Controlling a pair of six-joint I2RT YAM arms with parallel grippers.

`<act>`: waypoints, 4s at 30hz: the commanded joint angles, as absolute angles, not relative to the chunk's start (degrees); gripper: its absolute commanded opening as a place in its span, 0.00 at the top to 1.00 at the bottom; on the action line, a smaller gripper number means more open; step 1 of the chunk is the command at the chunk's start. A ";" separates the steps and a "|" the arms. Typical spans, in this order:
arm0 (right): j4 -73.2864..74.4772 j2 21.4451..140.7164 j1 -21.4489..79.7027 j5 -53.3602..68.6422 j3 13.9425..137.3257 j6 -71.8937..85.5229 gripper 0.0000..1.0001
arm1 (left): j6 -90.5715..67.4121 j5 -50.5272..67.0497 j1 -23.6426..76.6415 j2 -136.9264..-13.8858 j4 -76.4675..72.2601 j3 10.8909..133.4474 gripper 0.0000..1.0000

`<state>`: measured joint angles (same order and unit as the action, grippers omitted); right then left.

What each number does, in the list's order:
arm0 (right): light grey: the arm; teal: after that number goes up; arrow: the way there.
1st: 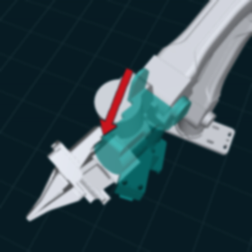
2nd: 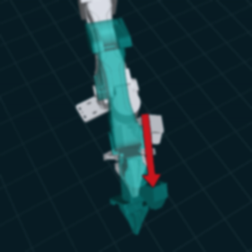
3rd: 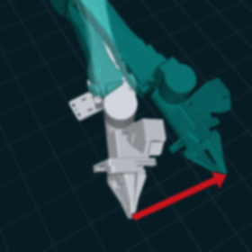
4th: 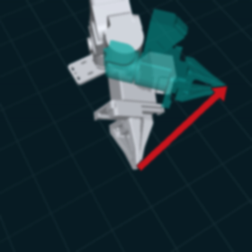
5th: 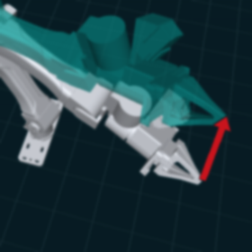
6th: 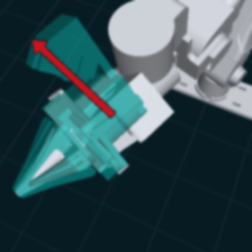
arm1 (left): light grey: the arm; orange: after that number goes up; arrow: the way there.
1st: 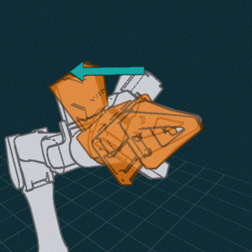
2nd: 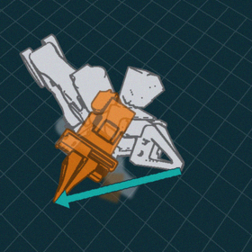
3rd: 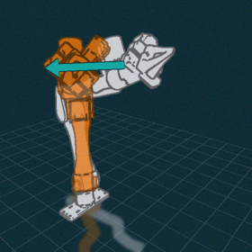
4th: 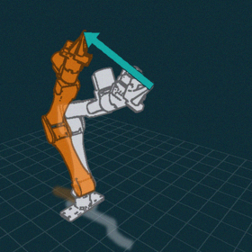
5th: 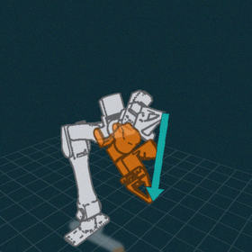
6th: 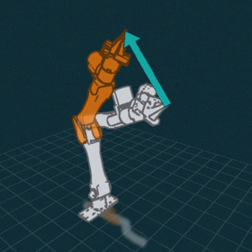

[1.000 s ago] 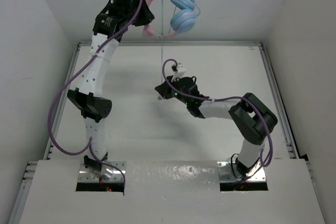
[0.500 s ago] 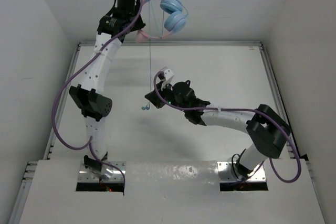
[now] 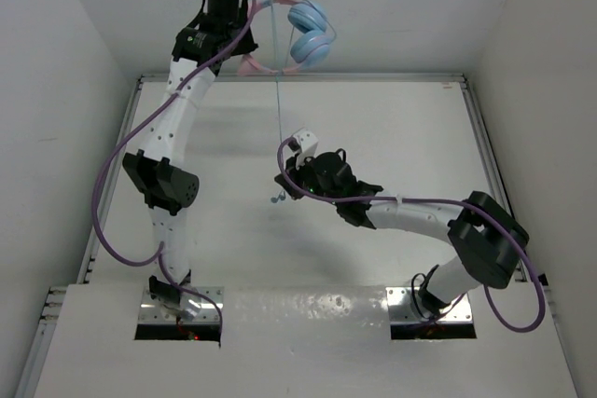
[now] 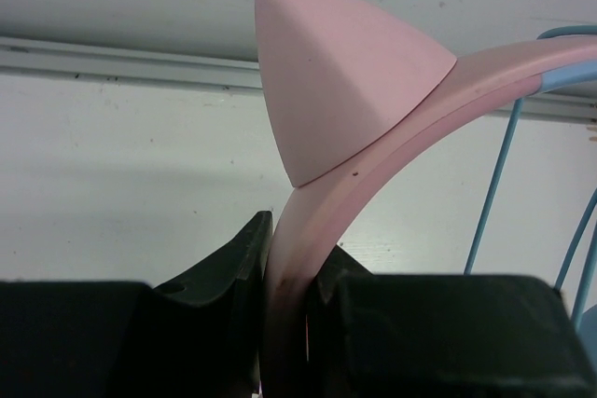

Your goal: Wrap the headphones

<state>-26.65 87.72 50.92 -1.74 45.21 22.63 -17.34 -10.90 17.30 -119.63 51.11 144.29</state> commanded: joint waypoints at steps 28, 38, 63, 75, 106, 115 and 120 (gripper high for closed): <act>12.81 76.09 46.06 -10.36 70.82 2.74 1.00 | 20.55 1.91 20.83 -118.30 30.40 121.38 1.00; 23.56 84.63 40.08 -28.12 84.99 -16.60 1.00 | 37.17 11.15 24.96 -117.86 41.83 118.30 1.00; 1.85 88.94 16.26 -0.18 76.82 -0.97 1.00 | 35.77 24.34 26.01 -117.60 53.44 125.68 1.00; 0.79 91.41 11.69 -0.18 76.64 4.39 1.00 | 37.97 24.61 26.02 -117.69 55.46 126.12 1.00; -9.94 91.84 4.13 23.72 70.31 16.61 0.92 | 28.23 33.67 25.84 -119.00 56.17 126.47 1.00; -5.29 90.53 4.66 25.48 66.27 13.89 0.77 | 22.33 27.25 25.40 -119.00 54.32 126.56 1.00; -3.96 90.09 4.66 26.45 64.69 13.27 0.77 | 22.15 24.79 25.22 -119.09 53.35 127.79 1.00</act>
